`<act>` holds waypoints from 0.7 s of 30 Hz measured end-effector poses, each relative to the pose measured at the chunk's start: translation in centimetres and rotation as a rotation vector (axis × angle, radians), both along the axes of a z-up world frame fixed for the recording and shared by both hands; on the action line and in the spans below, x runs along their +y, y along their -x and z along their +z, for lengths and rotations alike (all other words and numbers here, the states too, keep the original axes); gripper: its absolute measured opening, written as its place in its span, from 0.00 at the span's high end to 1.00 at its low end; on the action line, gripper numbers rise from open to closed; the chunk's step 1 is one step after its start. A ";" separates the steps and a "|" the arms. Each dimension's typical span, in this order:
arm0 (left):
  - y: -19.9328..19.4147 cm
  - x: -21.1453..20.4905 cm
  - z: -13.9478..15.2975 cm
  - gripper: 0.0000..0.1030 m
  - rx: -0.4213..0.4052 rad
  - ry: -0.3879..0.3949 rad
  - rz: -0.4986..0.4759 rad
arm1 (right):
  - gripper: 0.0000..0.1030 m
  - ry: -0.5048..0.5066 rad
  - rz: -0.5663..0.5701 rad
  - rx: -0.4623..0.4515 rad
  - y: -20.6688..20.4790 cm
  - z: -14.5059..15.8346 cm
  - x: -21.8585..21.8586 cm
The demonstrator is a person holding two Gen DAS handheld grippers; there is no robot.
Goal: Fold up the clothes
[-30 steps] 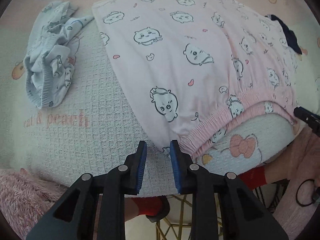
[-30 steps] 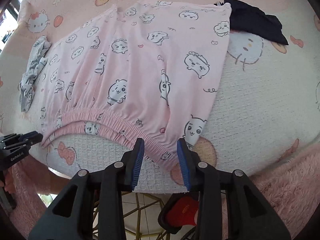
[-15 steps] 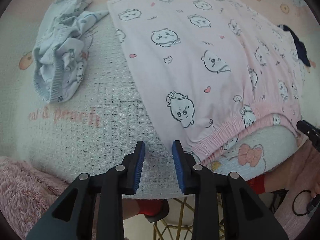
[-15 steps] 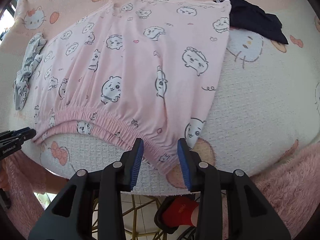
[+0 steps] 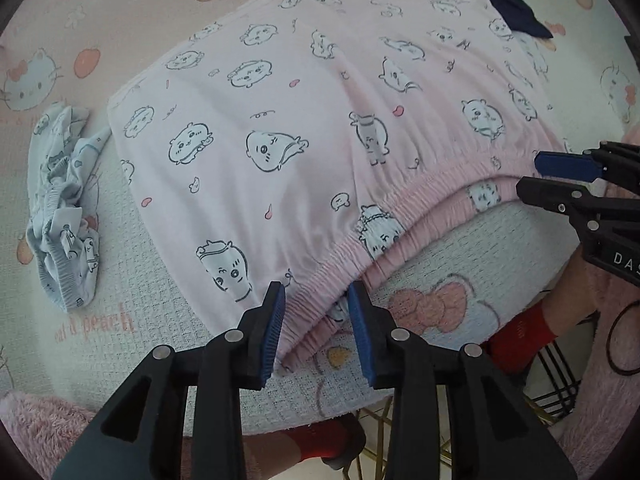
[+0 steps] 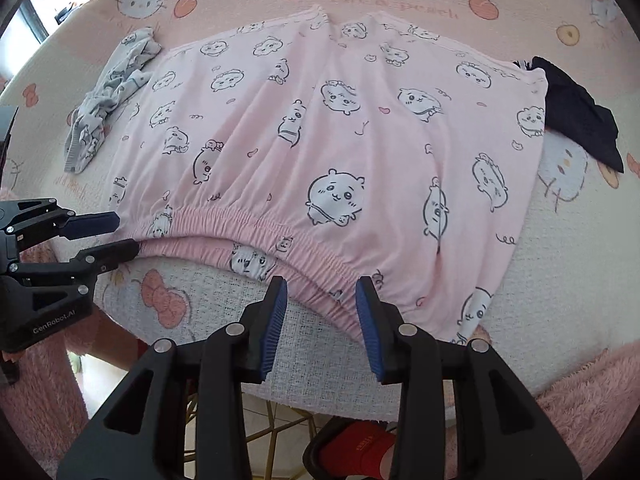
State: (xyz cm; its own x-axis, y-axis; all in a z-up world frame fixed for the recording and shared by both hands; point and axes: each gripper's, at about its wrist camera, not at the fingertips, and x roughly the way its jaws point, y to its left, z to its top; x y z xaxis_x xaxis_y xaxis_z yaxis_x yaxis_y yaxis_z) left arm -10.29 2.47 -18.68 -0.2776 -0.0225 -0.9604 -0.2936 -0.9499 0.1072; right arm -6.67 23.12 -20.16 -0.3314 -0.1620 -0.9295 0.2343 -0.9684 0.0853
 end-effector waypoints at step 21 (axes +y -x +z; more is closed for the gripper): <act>-1.3 1.6 0.4 0.90 0.021 0.004 -0.011 | 0.38 -0.055 0.082 0.015 0.5 -1.3 -2.4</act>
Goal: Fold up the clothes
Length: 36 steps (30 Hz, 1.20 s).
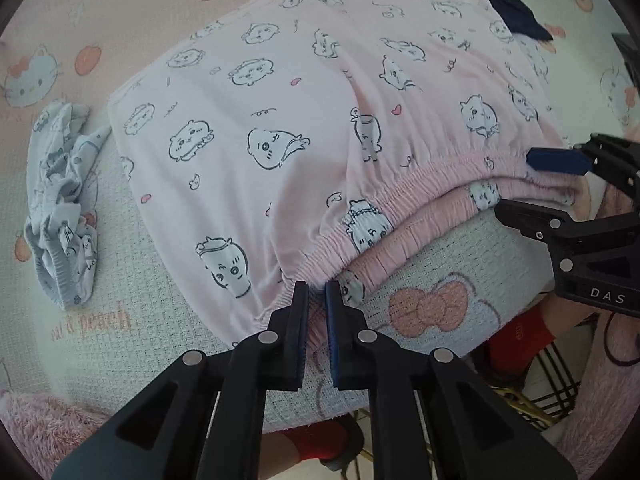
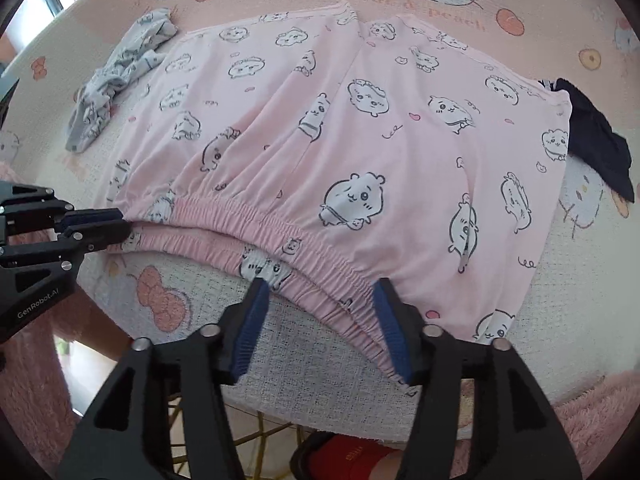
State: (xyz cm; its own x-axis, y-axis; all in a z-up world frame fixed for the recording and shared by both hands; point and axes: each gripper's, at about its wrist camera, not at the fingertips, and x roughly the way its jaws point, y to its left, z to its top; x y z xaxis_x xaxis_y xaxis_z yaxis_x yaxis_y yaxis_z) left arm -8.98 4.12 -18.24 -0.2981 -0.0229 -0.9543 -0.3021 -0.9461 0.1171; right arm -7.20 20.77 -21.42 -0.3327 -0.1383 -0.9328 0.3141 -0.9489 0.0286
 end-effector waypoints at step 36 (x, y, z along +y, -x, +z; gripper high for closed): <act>-0.2 -2.6 2.3 0.94 0.134 -0.168 0.061 | 0.64 0.059 -0.001 0.039 -0.6 2.1 1.3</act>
State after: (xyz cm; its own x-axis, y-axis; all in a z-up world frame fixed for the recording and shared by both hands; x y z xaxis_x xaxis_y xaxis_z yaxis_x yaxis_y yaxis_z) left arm -8.77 1.52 -15.97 -0.4259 0.1114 -0.8979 -0.2360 -0.9717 -0.0086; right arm -6.63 22.11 -19.36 -0.3692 -0.1919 -0.9093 0.3149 -0.9464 0.0719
